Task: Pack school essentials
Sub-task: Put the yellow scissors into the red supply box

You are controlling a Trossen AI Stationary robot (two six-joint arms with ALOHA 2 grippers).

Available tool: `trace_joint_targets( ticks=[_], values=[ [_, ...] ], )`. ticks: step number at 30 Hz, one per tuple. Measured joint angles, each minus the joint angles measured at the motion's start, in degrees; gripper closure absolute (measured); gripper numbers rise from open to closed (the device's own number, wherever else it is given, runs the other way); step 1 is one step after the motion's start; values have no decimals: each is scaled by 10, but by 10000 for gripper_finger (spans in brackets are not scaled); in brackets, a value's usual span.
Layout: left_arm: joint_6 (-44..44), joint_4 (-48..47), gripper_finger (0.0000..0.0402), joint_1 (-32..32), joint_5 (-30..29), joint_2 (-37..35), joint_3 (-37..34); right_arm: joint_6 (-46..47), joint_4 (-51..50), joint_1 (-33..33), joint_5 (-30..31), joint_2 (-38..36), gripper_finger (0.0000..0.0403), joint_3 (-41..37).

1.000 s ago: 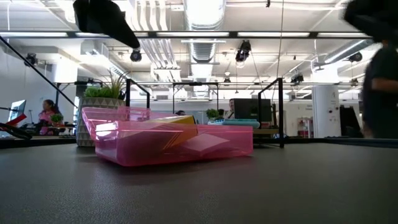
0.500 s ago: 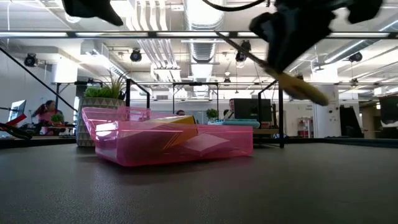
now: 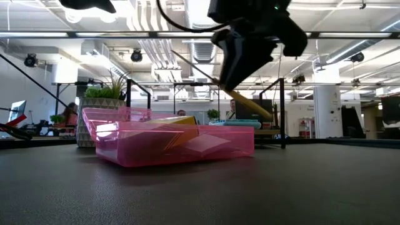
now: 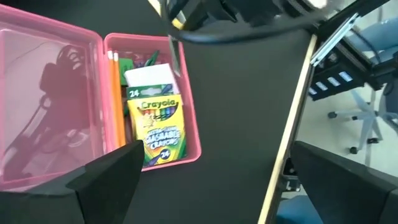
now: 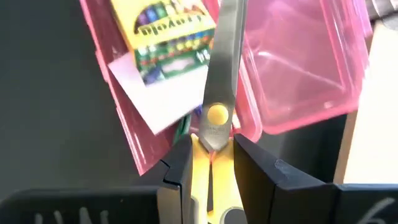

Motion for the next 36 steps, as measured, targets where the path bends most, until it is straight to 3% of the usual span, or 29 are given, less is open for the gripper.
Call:
trace_joint_targets(
  ticks=[5,15,22,28,36],
  values=[
    [0,-13,13,0,0,0,0,-37,-6,-2,-32,44,319,56],
    [0,-18,13,0,1,0,0,-86,-44,-2,-42,134,319,130],
    [-2,-22,13,0,2,0,0,-142,-41,10,-47,140,321,139],
    [-2,-24,13,0,2,0,-1,-155,-33,17,-115,141,335,139],
    [-5,-23,13,0,2,0,-1,-135,-36,17,-69,146,351,144]
  ],
)
